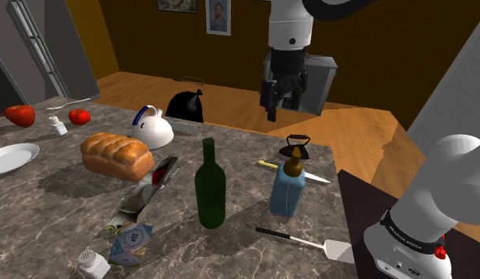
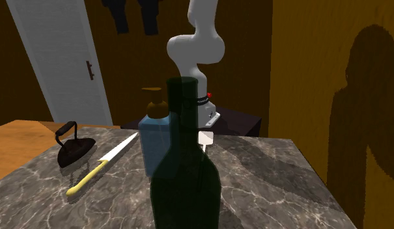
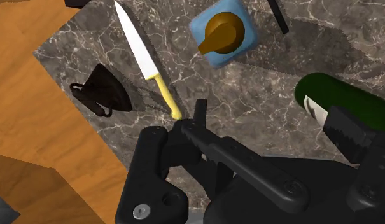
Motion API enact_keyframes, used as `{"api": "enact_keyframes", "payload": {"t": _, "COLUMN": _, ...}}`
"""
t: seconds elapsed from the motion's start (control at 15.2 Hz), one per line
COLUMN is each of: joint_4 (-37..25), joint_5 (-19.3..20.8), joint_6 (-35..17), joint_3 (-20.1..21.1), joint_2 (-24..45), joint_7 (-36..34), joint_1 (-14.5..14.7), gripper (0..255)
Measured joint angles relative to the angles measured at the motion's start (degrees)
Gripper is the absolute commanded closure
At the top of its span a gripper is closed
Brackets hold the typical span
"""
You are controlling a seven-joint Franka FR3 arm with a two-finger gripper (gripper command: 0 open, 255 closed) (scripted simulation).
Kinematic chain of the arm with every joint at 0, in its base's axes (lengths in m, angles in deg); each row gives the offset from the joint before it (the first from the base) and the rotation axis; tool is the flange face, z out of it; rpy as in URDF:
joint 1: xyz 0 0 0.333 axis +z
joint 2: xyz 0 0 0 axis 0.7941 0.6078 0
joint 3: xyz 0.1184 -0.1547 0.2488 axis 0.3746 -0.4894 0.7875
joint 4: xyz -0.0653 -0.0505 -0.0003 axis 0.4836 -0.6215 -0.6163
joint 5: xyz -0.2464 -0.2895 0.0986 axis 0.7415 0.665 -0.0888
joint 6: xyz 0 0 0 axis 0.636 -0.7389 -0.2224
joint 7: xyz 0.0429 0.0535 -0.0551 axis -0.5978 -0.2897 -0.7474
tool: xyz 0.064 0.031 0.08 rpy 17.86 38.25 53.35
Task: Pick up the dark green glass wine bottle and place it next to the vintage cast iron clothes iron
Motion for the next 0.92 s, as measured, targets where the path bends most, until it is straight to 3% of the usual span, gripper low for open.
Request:
{"api": "enact_keyframes", "payload": {"t": 0.46, "joint_4": -8.7, "joint_5": -0.8, "joint_6": -4.0, "joint_3": 4.7, "joint_2": 11.9, "joint_7": -6.4, "joint_1": 1.7, "gripper": 0}}
{"api": "enact_keyframes", "payload": {"t": 0.92, "joint_4": -20.8, "joint_5": 1.5, "joint_6": -6.4, "joint_3": 8.5, "joint_2": 25.7, "joint_7": -13.4, "joint_1": 4.3, "gripper": 0}}
